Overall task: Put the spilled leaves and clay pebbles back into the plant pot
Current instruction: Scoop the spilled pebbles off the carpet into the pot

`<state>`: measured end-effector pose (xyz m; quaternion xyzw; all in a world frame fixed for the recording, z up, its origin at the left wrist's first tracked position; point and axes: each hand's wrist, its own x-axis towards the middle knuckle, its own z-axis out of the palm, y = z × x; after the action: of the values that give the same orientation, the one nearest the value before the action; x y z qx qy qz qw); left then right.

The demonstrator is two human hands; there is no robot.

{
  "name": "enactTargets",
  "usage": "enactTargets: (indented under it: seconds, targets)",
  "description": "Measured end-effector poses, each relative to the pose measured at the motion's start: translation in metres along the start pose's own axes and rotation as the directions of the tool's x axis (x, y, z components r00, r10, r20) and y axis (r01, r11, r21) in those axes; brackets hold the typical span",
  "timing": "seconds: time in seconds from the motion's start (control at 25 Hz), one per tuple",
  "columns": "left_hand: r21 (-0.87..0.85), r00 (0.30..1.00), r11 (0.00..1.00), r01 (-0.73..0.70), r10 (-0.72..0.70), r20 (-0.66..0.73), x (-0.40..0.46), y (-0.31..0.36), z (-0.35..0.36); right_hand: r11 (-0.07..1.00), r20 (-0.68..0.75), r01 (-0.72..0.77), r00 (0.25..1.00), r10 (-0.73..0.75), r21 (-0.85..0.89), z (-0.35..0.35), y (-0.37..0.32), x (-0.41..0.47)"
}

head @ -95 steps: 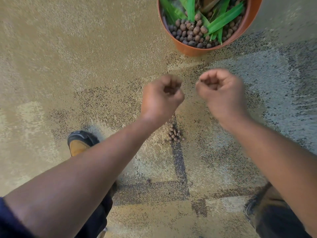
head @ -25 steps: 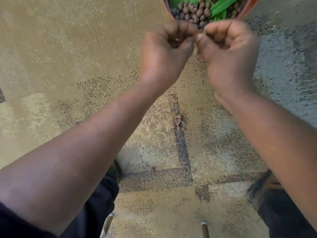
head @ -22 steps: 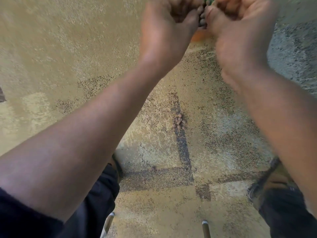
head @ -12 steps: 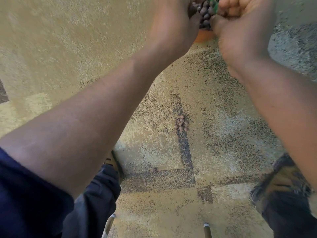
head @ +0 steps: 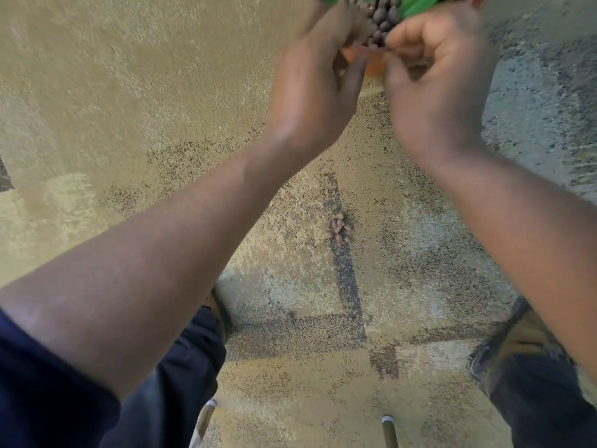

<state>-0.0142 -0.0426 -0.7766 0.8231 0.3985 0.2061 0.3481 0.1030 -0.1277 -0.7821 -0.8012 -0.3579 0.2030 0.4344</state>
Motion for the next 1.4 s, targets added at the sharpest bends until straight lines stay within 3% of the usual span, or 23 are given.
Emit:
enactTargets:
  seconds: [0.12,0.2,0.32,0.4,0.48,0.52,0.6,0.68,0.76,0.96,1.08,1.24,1.4]
  targets:
    - [0.056,0.972,0.994,0.089,-0.099,0.212,-0.074,-0.017,-0.002,0.995,0.158,-0.023,0.987,0.039,-0.097,0.006,0.016,-0.044]
    - [0.188,0.869,0.968,0.169,-0.236,0.435,-0.135,-0.037,-0.003,0.983,0.363,-0.072,0.923,0.130,-0.171,0.010,0.025,-0.082]
    - [0.398,0.591,0.862,0.314,-0.506,0.629,-0.217,-0.071,-0.007,0.956,0.590,-0.091,0.769,0.246,-0.280,0.015,0.037,-0.131]
    - [0.573,0.304,0.690,0.442,-0.717,0.628,-0.259,-0.083,-0.008,0.949,0.638,-0.097,0.719,0.275,-0.300,0.017,0.042,-0.150]
    - [0.709,0.064,0.564,0.423,-0.799,0.597,-0.295,-0.081,-0.002,0.939,0.645,-0.126,0.697,0.314,-0.320,0.018,0.045,-0.160]
    - [0.740,-0.022,0.525,0.421,-0.809,0.587,-0.310,-0.079,0.002,0.933,0.636,-0.143,0.696,0.332,-0.331,0.018,0.046,-0.163]
    - [0.724,-0.112,0.393,0.567,-0.834,0.540,-0.332,-0.076,0.012,0.922,0.609,-0.180,0.705,0.363,-0.342,0.018,0.048,-0.164]
    - [0.682,-0.107,0.299,0.667,-0.868,0.485,-0.341,-0.078,0.018,0.917,0.596,-0.189,0.711,0.374,-0.350,0.018,0.048,-0.161]
    - [0.685,-0.061,0.281,0.672,-0.901,0.429,-0.341,-0.084,0.025,0.915,0.595,-0.180,0.711,0.374,-0.360,0.019,0.051,-0.156]
    - [0.745,-0.011,0.375,0.552,-0.889,0.457,-0.333,-0.083,0.024,0.912,0.572,-0.216,0.721,0.390,-0.349,0.020,0.055,-0.150]
    - [0.666,-0.021,0.398,0.631,-0.849,0.527,-0.309,-0.072,0.023,0.896,0.556,-0.225,0.718,0.418,-0.383,0.022,0.056,-0.147]
    - [0.370,0.245,0.575,0.729,-0.725,0.643,-0.247,-0.059,0.021,0.852,0.536,-0.243,0.688,0.489,-0.464,0.019,0.065,-0.148]
    - [0.156,0.525,0.732,0.663,-0.603,0.601,-0.195,-0.052,0.018,0.837,0.581,-0.225,0.629,0.516,-0.499,0.020,0.069,-0.149]
